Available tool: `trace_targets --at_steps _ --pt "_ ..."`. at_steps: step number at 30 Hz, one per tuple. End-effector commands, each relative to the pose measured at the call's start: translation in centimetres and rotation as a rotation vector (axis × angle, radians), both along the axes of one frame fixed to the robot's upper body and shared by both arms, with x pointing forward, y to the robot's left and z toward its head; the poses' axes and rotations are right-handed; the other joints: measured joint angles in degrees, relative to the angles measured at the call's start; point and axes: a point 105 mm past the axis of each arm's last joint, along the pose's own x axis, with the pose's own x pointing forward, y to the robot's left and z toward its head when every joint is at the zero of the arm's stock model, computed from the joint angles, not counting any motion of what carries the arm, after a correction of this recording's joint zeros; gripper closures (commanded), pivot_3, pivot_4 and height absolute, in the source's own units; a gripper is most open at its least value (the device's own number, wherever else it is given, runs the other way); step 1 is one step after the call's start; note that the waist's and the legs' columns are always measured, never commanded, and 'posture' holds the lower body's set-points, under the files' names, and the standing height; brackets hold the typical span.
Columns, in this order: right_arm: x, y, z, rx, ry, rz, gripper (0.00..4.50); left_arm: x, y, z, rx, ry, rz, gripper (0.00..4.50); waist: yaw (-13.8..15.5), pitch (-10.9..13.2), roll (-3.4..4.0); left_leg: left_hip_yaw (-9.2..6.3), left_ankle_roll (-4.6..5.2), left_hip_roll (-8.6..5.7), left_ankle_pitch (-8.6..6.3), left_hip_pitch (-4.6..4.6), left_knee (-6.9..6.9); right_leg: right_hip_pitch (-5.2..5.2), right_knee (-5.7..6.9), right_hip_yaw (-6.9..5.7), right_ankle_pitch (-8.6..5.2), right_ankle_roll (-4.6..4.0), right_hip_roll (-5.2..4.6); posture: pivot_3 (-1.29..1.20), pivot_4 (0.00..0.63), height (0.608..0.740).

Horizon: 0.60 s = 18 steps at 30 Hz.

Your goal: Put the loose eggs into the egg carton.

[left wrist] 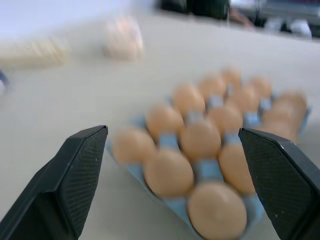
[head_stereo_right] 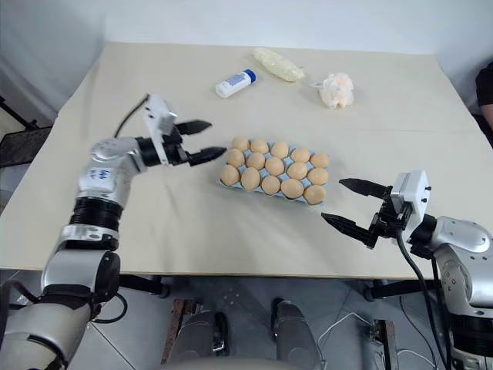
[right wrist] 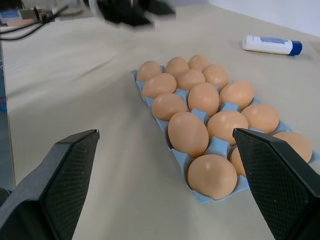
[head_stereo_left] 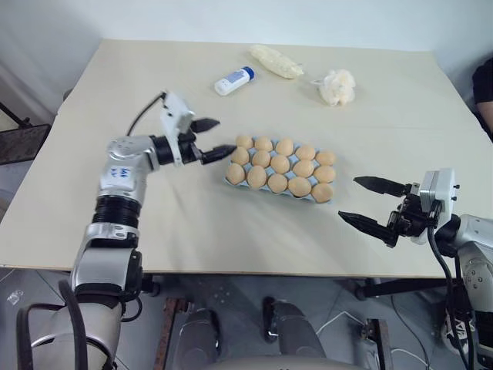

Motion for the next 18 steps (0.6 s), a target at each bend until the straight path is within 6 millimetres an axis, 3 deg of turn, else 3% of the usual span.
trace_targets --at_steps 1,6,10,14,18 --pt "-0.2 -0.7 1.6 -0.02 -0.049 0.016 0.0 -1.7 2.0 -0.5 0.045 -0.06 0.0 0.03 -0.14 0.0 0.06 0.03 0.0 0.0 0.0 0.02 -0.01 0.0 0.0 0.02 0.0 0.0 0.0 0.0 0.15 0.74" --pt "-0.1 -1.4 1.6 -0.049 -0.033 0.033 0.0 -3.4 5.0 -1.6 0.064 -0.006 0.033 0.03 -0.1 0.02 0.03 0.0 0.03 0.0 0.02 0.01 0.05 0.0 0.06 0.0 -0.01 -0.01 -0.02 0.0 0.15 0.74" --pt "0.4 -2.5 1.4 -0.048 0.003 0.048 0.0 -5.0 9.0 -4.0 0.078 0.079 0.108 0.03 -0.49 0.02 0.05 0.03 0.02 0.0 0.01 0.05 0.05 0.01 0.04 0.04 -0.03 -0.06 -0.06 0.0 0.15 0.74" --pt "1.0 -3.3 1.0 -0.053 0.014 0.029 0.0 -5.2 10.0 -4.0 0.067 0.079 0.137 0.03 -0.59 0.03 0.05 -0.03 0.04 0.0 0.01 0.01 0.03 0.0 0.04 -0.05 -0.04 -0.08 -0.09 0.0 0.15 0.74" --pt "1.4 -3.3 0.8 -0.048 0.018 0.025 0.0 -5.1 9.7 -3.6 0.057 0.063 0.124 0.03 -0.81 0.02 0.05 0.0 0.01 -0.01 0.0 0.01 0.04 0.01 0.03 -0.01 -0.05 -0.1 -0.11 0.0 0.15 0.74"
